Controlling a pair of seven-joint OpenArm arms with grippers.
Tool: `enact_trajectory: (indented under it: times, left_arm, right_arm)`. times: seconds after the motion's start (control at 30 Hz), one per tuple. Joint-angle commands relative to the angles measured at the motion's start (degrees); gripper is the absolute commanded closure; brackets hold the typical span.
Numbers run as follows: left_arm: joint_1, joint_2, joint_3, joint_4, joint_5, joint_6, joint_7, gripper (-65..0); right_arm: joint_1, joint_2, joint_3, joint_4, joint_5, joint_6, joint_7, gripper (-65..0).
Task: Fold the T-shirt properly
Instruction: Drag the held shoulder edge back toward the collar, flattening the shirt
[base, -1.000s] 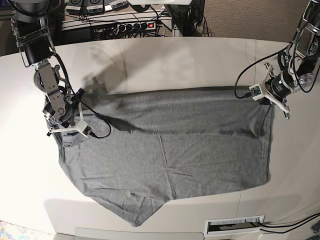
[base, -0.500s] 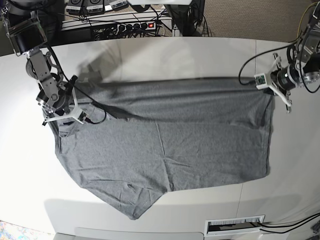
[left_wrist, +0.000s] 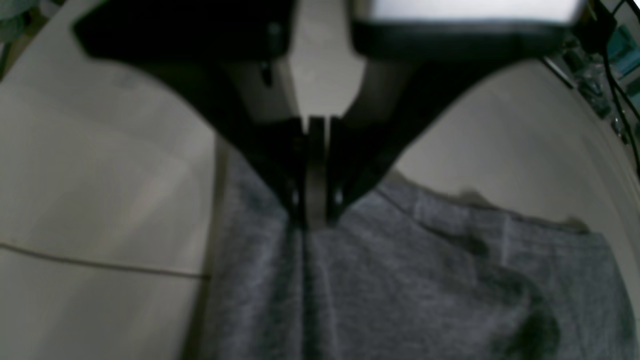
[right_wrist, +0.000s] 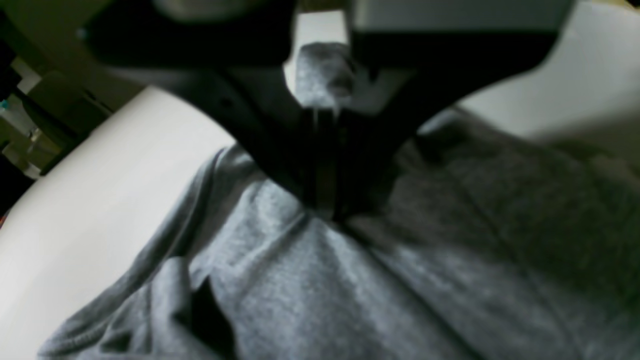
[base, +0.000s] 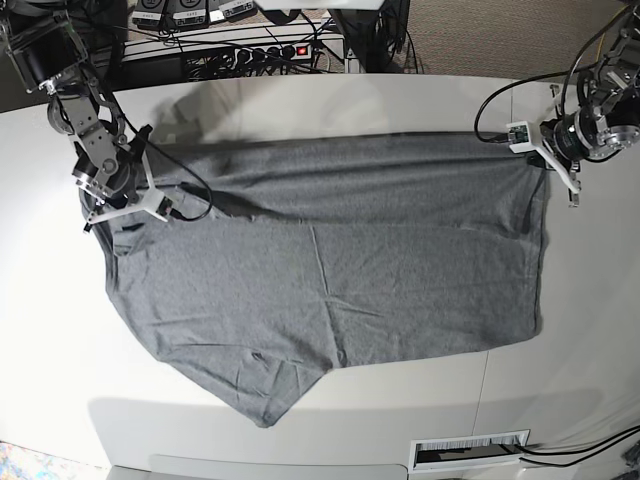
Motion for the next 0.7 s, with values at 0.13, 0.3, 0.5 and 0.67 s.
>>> enact_trajectory:
  times: [0.13, 0.3, 0.5, 0.67]
  left_arm:
    - [3.52, -4.48, 0.20, 0.92, 1.99, -3.02, 3.56, 0.0]
    - [5.95, -5.49, 0.20, 3.72, 1.99, -2.80, 3.98, 0.0]
    - [6.49, -5.51, 0.20, 4.52, 2.45, -2.86, 4.02, 0.0]
    - [6.51, -6.08, 0.20, 4.52, 2.60, -2.93, 3.98, 0.0]
  right_arm:
    - [-2.62, 1.95, -0.09, 0.07, 1.64, 1.46, -2.97, 0.0]
    - [-3.87, 1.97, -0.09, 1.42, 1.68, 1.46, -3.15, 0.0]
    - [-7.52, 1.97, -0.09, 3.43, 1.66, 1.46, -3.32, 0.0]
    - [-9.81, 1.97, -0.02, 4.74, 1.64, 1.46, -3.45, 0.0]
